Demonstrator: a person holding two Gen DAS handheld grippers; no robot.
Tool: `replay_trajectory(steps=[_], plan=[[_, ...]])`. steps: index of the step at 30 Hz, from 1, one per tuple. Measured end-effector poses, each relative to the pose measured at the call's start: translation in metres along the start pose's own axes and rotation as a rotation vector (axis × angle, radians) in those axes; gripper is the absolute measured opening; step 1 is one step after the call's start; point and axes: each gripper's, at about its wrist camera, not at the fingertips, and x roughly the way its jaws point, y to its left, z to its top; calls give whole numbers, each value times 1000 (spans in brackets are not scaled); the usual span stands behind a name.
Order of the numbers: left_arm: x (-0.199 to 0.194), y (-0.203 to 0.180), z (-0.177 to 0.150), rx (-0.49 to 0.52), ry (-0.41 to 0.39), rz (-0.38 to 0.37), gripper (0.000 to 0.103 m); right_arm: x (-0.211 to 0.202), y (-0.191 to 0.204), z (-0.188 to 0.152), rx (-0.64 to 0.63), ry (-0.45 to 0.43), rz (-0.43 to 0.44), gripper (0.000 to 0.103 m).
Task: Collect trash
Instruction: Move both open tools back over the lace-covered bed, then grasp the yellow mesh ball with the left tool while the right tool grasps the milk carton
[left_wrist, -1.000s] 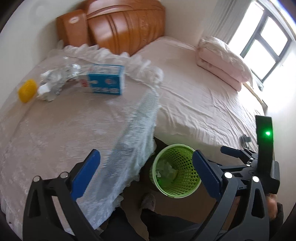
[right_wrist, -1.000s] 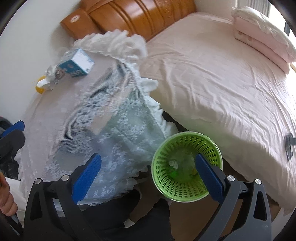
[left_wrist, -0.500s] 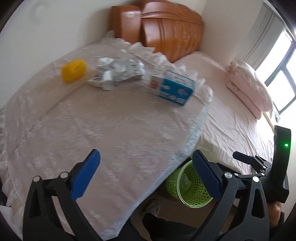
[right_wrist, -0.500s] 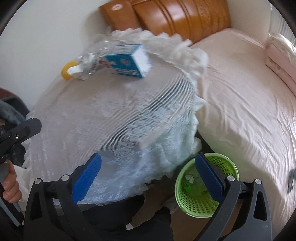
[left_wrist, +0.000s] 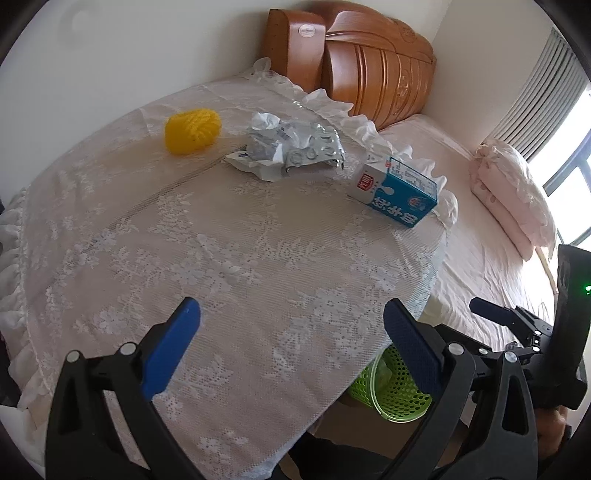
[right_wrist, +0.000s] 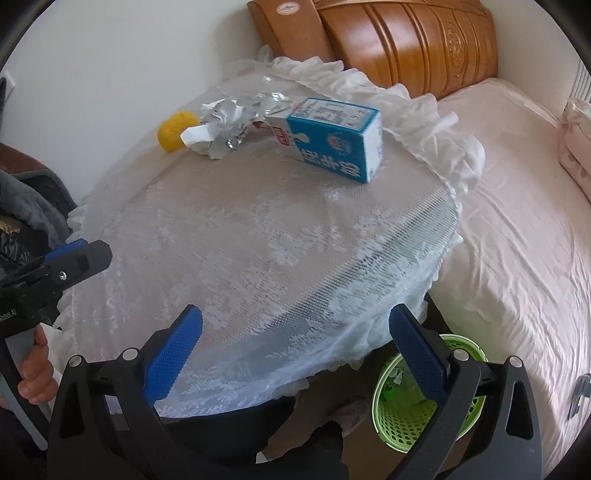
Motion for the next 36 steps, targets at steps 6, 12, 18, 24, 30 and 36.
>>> replay_trajectory(steps=[6, 12, 18, 24, 30, 36], plan=[[6, 12, 22, 26, -23, 36, 95, 2, 15, 33, -168, -25, -44, 100], [16, 31, 50, 37, -38, 73, 95, 29, 29, 86, -458, -31, -163, 100], [30, 59, 78, 24, -33, 97, 95, 78, 26, 133, -602, 47, -220, 100], [55, 90, 116, -2, -19, 97, 95, 109, 18, 146, -576, 155, -192, 59], [93, 107, 148, -22, 2, 109, 95, 102, 0, 152, -430, 158, -118, 46], [138, 114, 176, -29, 23, 135, 95, 75, -9, 146, -244, 95, -37, 45]])
